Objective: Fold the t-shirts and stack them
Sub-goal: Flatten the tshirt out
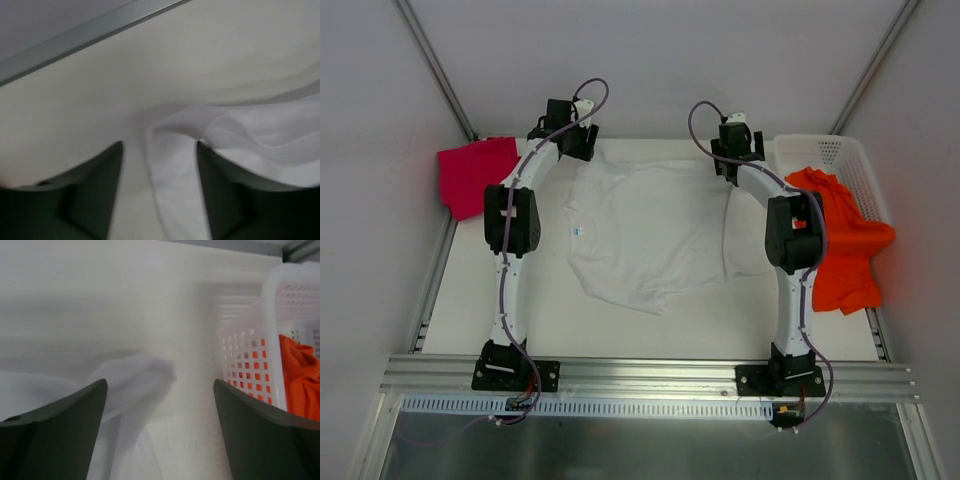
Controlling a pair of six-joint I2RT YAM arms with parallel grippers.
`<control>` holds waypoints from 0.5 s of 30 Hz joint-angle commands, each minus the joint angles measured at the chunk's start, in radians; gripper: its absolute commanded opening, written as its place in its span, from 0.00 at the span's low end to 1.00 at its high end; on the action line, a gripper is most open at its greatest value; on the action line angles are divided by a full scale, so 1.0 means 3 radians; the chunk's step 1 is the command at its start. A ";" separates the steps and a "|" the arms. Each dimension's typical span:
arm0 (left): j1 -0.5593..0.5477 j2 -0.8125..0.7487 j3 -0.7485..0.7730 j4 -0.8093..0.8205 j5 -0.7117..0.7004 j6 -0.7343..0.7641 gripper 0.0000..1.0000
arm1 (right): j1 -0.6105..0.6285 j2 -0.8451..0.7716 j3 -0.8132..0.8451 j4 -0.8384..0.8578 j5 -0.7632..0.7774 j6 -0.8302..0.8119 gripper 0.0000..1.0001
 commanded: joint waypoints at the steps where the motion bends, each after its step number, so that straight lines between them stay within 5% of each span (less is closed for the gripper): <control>1: 0.0124 0.0168 0.0311 0.0045 -0.0618 -0.0094 0.99 | -0.0092 0.0109 0.0390 -0.0286 0.0553 -0.0002 0.99; 7: 0.0201 -0.0264 0.0333 0.0203 -0.1258 -0.0386 0.99 | -0.0103 -0.0069 0.0422 -0.0333 0.1147 -0.0018 1.00; 15: -0.0223 -0.1430 -0.0444 0.0250 -0.1699 -0.0386 0.99 | 0.0111 -0.1342 -0.0462 -0.0348 0.1137 0.0218 0.99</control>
